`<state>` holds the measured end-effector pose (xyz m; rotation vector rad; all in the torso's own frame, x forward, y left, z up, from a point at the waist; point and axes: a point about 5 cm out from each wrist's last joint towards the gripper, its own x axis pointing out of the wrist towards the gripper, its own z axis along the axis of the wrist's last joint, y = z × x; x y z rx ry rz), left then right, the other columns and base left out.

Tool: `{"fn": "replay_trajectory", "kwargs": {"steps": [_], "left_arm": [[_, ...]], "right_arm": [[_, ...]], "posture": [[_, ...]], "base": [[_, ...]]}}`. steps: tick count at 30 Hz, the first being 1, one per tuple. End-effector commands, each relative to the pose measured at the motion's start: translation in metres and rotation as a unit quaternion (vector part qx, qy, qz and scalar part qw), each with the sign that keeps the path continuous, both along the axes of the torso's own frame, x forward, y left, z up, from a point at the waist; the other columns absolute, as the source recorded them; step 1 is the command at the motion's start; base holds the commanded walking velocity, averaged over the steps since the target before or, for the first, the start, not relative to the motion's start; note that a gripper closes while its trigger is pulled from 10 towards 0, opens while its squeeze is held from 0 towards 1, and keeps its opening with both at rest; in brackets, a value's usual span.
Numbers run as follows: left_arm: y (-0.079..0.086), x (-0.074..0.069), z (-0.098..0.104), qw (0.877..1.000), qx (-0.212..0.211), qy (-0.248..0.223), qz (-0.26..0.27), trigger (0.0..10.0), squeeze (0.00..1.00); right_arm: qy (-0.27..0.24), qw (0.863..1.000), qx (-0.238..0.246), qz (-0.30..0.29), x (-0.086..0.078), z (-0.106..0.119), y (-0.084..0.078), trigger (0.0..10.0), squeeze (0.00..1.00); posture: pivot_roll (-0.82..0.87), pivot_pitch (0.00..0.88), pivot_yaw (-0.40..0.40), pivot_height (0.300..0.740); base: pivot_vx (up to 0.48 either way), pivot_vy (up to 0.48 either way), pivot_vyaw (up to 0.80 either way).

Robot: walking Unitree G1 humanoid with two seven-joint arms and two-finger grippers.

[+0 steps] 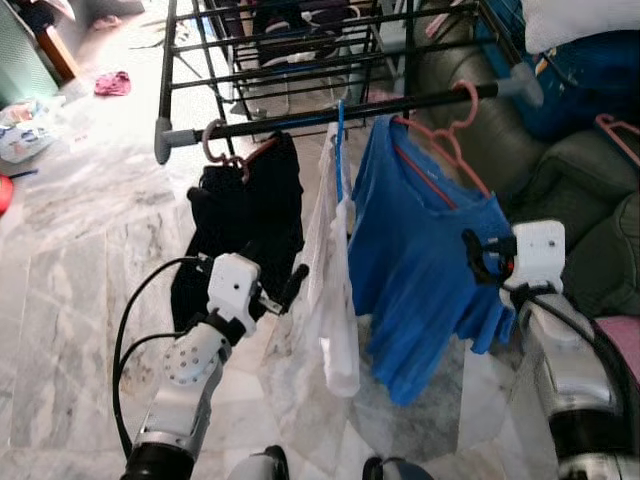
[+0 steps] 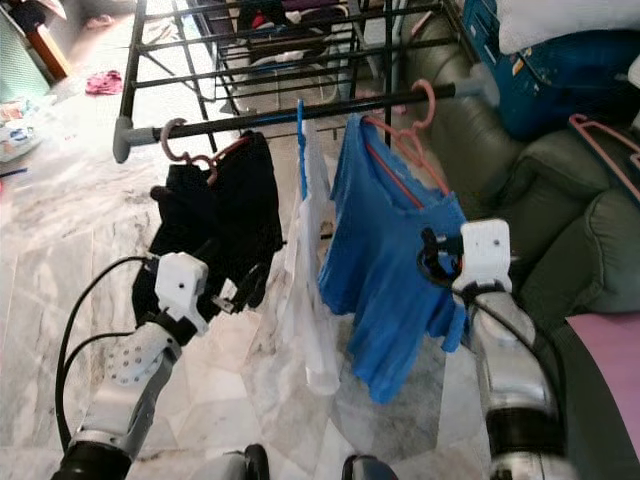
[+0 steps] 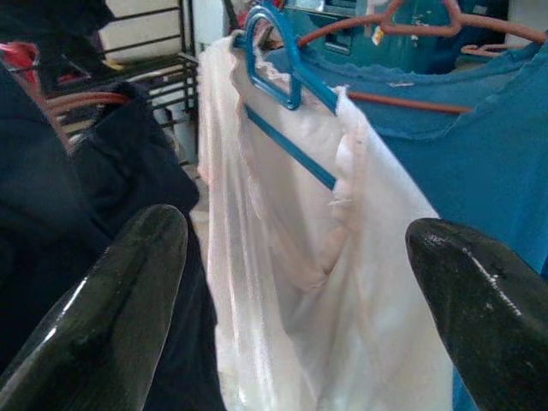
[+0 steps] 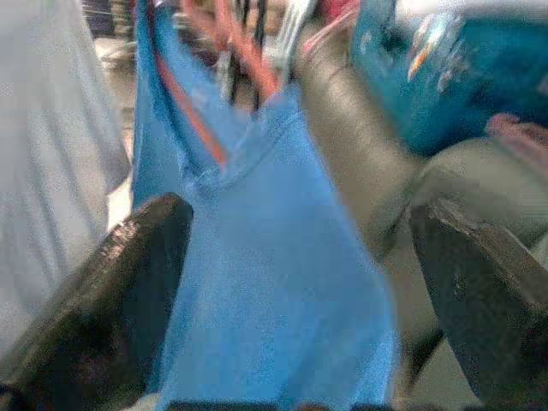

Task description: Hang hanger

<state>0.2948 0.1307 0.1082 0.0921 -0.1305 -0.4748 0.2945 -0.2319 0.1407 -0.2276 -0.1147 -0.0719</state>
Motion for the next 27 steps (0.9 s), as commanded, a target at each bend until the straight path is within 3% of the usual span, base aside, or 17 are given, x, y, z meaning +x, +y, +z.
{"fn": "replay_trajectory", "kwargs": {"steps": [1,6,7,9,10,13,16,27], "left_arm": [[0.008,0.000,0.003,1.000,-0.007,0.001,0.011,10.0,0.00],[0.006,0.004,0.017,1.000,-0.017,-0.016,0.006,10.0,0.00],[0.004,0.006,0.024,0.999,-0.024,-0.023,0.000,10.0,0.00],[0.004,0.006,0.026,0.999,-0.027,-0.024,-0.003,10.0,0.00],[0.004,0.006,0.026,0.999,-0.027,-0.024,-0.003,10.0,0.00],[0.005,0.007,0.025,0.999,-0.024,-0.021,-0.006,10.0,0.00],[0.009,0.004,0.019,1.000,-0.027,-0.007,0.001,10.0,0.00],[0.006,0.000,0.016,0.999,-0.049,0.003,0.007,10.0,0.00]], "right_arm": [[-0.039,0.999,-0.014,0.001,-0.008,0.015,0.003,10.0,0.00],[-0.056,0.998,0.014,-0.024,-0.021,0.025,0.002,10.0,0.00],[-0.060,0.998,0.017,-0.028,-0.032,0.029,0.008,10.0,0.00],[-0.059,0.998,0.013,-0.026,-0.037,0.029,0.012,10.0,0.00],[-0.059,0.998,0.013,-0.026,-0.037,0.029,0.012,10.0,0.00],[-0.051,0.998,0.014,-0.027,-0.060,0.025,0.027,10.0,0.00],[-0.037,0.998,0.024,-0.035,-0.072,0.019,0.032,10.0,0.00],[-0.021,0.996,0.032,-0.075,-0.074,0.014,0.038,10.0,0.00]], "posture": [[-0.07,0.203,0.101,0.740],[-0.11,0.205,0.127,0.740],[-0.12,0.205,0.134,0.740],[-0.13,0.205,0.137,0.740],[-0.13,0.205,0.137,0.740],[-0.14,0.201,0.139,0.740],[-0.14,0.198,0.133,0.740],[-0.12,0.177,0.100,0.740]], "base": [[0.000,0.000,0.00],[0.000,0.000,0.00],[0.000,0.000,0.00],[0.000,0.000,0.00],[0.000,0.000,0.00],[0.000,0.000,0.00],[0.000,0.000,0.00],[0.152,0.000,0.00]]}}
